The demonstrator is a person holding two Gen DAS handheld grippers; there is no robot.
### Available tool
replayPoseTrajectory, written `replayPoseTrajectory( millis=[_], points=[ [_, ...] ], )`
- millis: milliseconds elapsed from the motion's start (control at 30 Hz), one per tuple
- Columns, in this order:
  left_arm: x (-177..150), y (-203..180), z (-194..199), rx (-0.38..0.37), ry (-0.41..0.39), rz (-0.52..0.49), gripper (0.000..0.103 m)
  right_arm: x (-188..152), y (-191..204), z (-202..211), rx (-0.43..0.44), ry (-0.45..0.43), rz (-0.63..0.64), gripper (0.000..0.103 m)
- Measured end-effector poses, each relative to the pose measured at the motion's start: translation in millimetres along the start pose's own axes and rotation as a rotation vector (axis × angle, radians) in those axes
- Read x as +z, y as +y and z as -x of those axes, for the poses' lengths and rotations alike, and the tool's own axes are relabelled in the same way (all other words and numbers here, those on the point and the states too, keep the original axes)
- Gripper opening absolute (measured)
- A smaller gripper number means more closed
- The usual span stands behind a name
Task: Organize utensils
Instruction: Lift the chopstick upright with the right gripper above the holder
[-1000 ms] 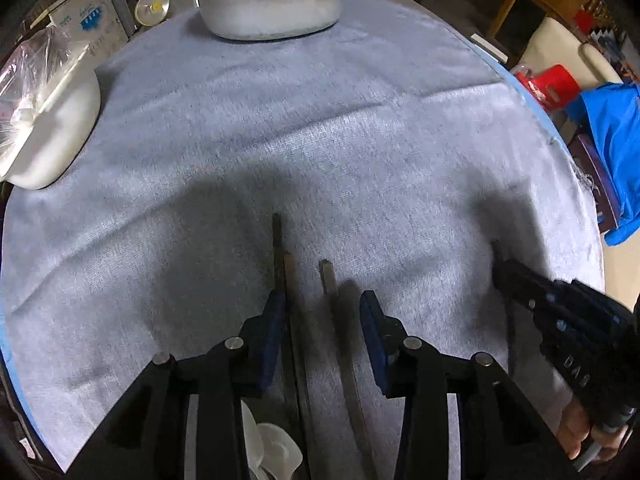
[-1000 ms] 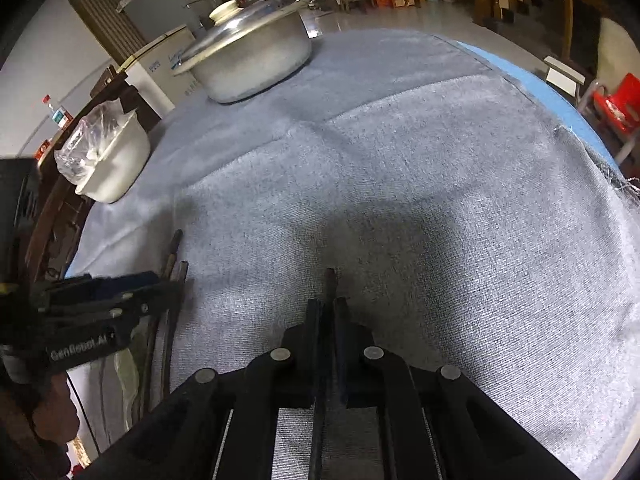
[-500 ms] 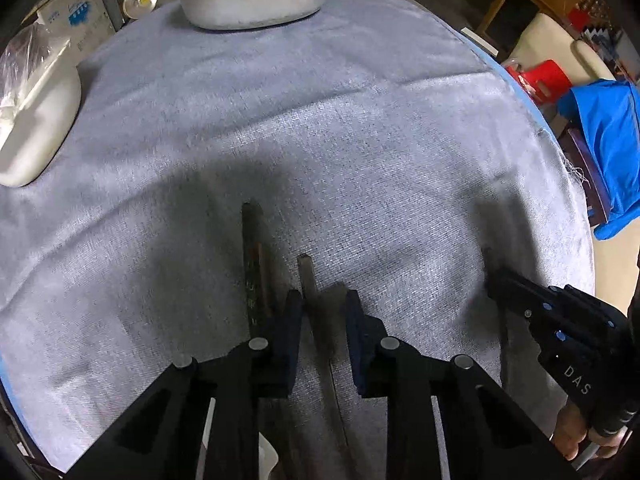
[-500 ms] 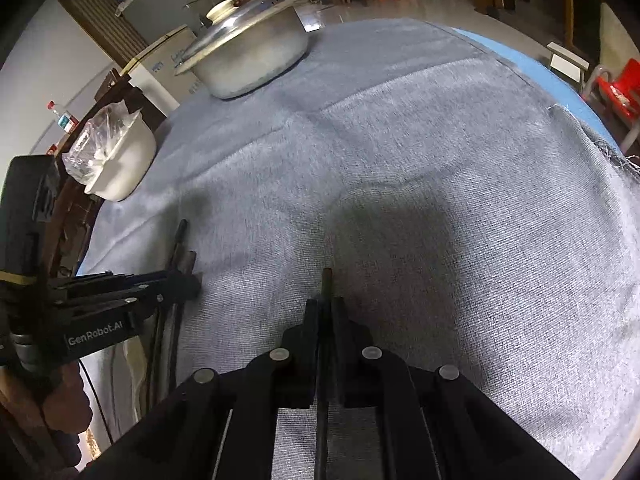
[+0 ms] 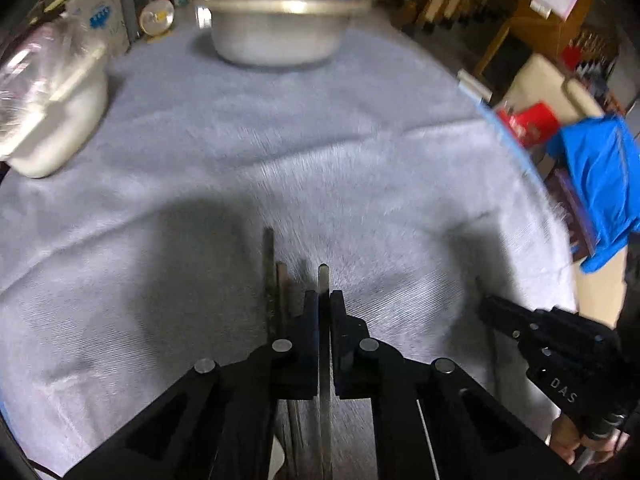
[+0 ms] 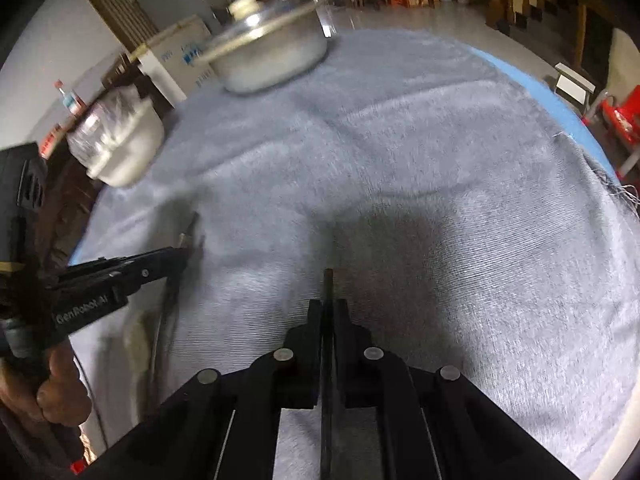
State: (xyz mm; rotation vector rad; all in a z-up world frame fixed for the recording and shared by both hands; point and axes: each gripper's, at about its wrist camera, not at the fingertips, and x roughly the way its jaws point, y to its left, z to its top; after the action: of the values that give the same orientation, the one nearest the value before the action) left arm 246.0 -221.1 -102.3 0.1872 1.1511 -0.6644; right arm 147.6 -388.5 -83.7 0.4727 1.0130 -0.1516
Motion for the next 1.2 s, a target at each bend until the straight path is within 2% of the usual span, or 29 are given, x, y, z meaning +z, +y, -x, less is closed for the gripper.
replayPoseTrajectory(
  millis=[333,700,867,1033,1200],
  points=[
    [-12,18,106,0.008,-0.297,0.080,0.005,-29,19,91,0.084,-0.252,0.041,0.006],
    [-79,66,230,0.049,-0.605,0.241,0.005,-83,43,175,0.109,-0.476,0.087,0.006],
    [-113,88,261,0.093,-0.693,0.315,0.005,-105,60,210,0.112,-0.572,0.128,0.006],
    [-159,86,290,0.158,-0.763,0.340,0.005,-123,78,235,0.128,-0.640,0.162,0.006],
    [-195,74,307,0.119,-0.804,0.367,0.005,-133,94,257,0.144,-0.694,0.195,0.006]
  ],
)
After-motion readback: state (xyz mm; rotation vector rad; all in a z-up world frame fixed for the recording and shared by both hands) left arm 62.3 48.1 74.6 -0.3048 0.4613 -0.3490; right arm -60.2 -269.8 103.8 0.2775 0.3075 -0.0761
